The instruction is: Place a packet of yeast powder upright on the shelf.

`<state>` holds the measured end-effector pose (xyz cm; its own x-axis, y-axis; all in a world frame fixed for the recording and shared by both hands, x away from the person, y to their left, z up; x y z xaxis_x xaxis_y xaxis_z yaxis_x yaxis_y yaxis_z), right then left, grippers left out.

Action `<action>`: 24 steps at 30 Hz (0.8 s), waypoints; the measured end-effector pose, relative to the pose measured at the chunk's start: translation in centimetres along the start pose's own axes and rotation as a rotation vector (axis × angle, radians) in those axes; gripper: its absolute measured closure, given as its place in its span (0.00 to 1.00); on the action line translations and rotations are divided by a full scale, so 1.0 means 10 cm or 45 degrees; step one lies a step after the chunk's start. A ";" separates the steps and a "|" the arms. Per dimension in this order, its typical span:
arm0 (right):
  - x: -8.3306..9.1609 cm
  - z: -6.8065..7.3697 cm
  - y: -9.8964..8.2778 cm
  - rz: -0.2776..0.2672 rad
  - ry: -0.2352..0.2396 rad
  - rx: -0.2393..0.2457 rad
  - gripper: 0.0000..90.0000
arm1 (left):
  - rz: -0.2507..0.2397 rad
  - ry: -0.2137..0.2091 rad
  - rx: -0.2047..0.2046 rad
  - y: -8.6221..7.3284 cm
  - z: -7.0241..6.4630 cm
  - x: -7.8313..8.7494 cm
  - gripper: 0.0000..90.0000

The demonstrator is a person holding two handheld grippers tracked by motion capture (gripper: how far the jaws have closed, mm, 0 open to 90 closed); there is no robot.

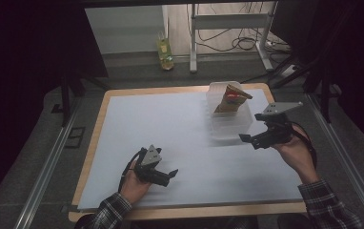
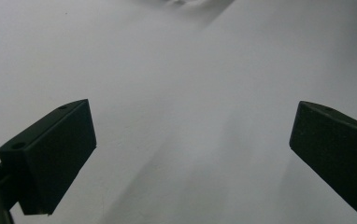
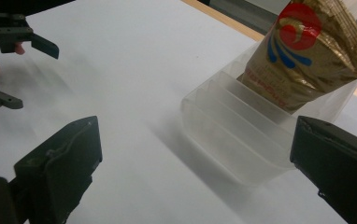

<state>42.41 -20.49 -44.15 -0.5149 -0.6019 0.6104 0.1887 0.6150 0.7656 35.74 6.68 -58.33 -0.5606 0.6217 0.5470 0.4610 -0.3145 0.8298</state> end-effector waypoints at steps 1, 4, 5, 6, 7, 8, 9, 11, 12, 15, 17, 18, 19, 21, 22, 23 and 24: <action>0.00 0.01 -0.01 -0.001 -0.002 0.000 0.03 | -0.002 0.000 0.002 0.00 0.00 0.00 0.01; 0.02 0.04 -0.04 -0.004 -0.001 0.004 0.03 | -0.001 -0.001 0.002 0.00 0.00 0.00 0.01; 0.02 0.05 -0.05 -0.007 0.002 0.002 0.03 | 0.000 0.001 0.001 0.00 0.00 0.00 0.00; 0.03 0.06 -0.06 -0.005 0.002 0.002 0.02 | -0.002 0.001 0.003 0.00 0.00 0.00 0.01; 0.03 0.07 -0.08 -0.001 0.002 0.005 0.02 | -0.003 0.001 0.003 0.00 0.00 0.00 0.00; 0.03 0.09 -0.09 -0.001 0.005 0.003 0.02 | -0.001 0.002 0.001 0.00 0.00 0.00 0.00; 0.04 0.09 -0.10 0.003 0.000 0.001 0.02 | -0.003 0.004 0.004 0.00 0.00 0.00 0.00; 0.05 0.10 -0.13 0.000 -0.008 -0.004 0.01 | -0.002 0.004 0.003 0.00 0.00 0.00 0.00; 0.05 0.11 -0.14 -0.001 -0.008 -0.014 0.01 | 0.000 0.005 0.002 0.00 0.00 0.00 0.00; 0.07 0.13 -0.18 -0.001 -0.008 -0.022 0.00 | 0.001 0.009 -0.002 0.00 0.00 0.00 0.00; 0.09 0.15 -0.20 -0.003 -0.005 -0.022 0.00 | 0.000 0.011 -0.003 0.00 0.00 0.00 0.00; 0.10 0.16 -0.21 -0.003 -0.001 -0.028 0.00 | -0.001 0.011 -0.004 0.00 0.00 0.00 0.00; 0.11 0.17 -0.23 -0.006 0.000 -0.028 0.00 | -0.001 0.011 -0.004 0.00 0.00 0.00 0.00; 0.12 0.19 -0.26 -0.006 0.004 -0.031 0.00 | -0.001 0.013 -0.006 0.00 0.00 0.00 0.00; 0.13 0.20 -0.27 -0.005 0.007 -0.031 0.00 | 0.000 0.011 -0.007 0.00 0.00 0.00 0.00; 0.14 0.21 -0.29 0.001 0.003 -0.031 0.00 | -0.001 0.012 -0.010 0.00 0.00 0.00 0.00; 0.14 0.22 -0.30 -0.002 0.003 -0.025 0.00 | -0.003 0.014 -0.014 0.00 0.00 -0.01 0.00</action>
<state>39.25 -22.08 -46.07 -0.5134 -0.6038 0.6098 0.2043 0.6041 0.7702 35.75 6.65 -58.38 -0.5689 0.6146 0.5465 0.4522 -0.3213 0.8320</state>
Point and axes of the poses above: each handheld gripper's, and its own axes: x roughly backward along the jaws, y roughly out of its top, z roughly to its left, the point moved 10 cm from there along -x, roughly forward along the jaws, and after that the axes turned 10 degrees about x, right-handed, at the moved point
